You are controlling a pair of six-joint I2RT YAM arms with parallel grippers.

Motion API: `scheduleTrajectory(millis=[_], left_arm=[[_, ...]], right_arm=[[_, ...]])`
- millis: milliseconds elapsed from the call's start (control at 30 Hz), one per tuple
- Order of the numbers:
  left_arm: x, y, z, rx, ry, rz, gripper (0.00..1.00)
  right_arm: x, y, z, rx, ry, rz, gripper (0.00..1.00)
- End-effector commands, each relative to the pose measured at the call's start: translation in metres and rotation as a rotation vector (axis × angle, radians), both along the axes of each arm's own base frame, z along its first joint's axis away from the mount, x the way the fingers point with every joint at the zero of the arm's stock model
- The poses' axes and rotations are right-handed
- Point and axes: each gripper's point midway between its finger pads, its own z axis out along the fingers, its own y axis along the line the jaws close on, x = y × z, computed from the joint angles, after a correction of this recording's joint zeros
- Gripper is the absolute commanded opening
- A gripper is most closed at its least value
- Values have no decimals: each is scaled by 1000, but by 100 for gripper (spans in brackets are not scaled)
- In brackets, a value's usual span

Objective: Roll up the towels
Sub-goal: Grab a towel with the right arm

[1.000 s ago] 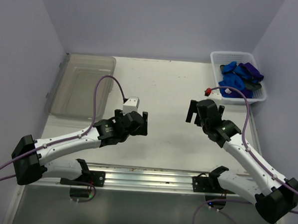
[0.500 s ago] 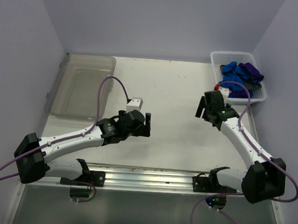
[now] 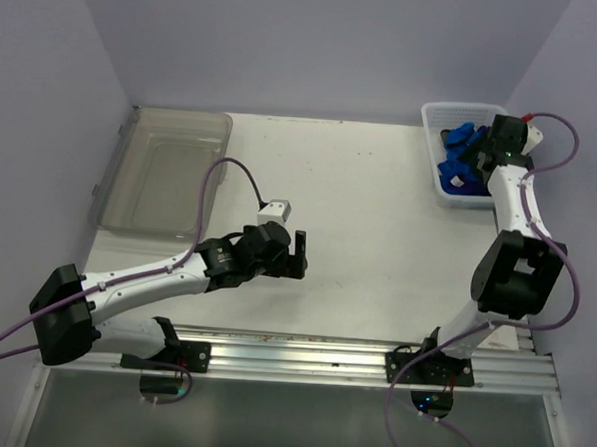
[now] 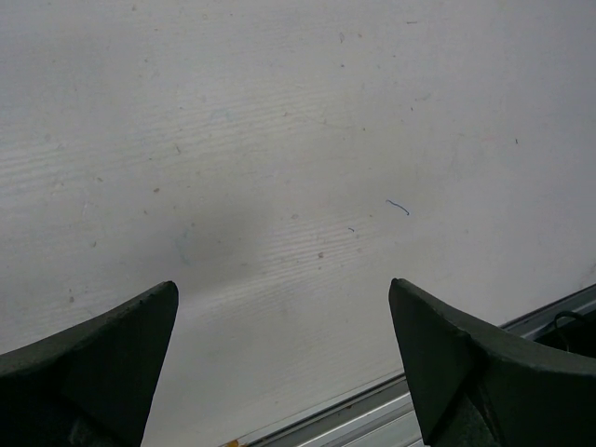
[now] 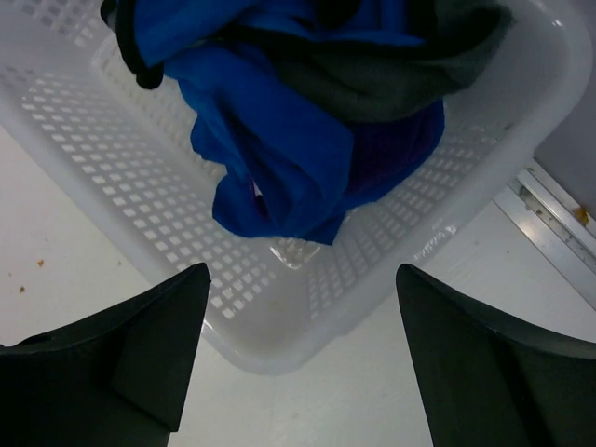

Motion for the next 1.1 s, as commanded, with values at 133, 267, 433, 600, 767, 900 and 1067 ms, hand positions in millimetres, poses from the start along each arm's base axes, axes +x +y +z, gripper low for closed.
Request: scheduleTrajectory(millis=[133,267,433,600,767,900,1067], left_arm=[[8,-14,5,-1,-8,-26,100],[8,-15,4,5,-7,-42,100],[7,-14,-1,21,-3,-51,100],[2,-14,-12,33,28,-62,100],[-2,-14,-20,30,46,-70,100],[0,-14,-18,33,36,-71,100],[-1,-12,-19,37,39,-69,100]], right_arm=[[55,-8,8,45,-45,-2,80],[65,-22,-10,18,13,-41,68],[71,-24,-30,21,46,-35,68],[74,-29,-44,6,105,-39,52],[73,-28,-35,0,80,-26,13],[72,-25,-15,3,35,-15,0],[62,-21,28,-14,-76,-8,0]])
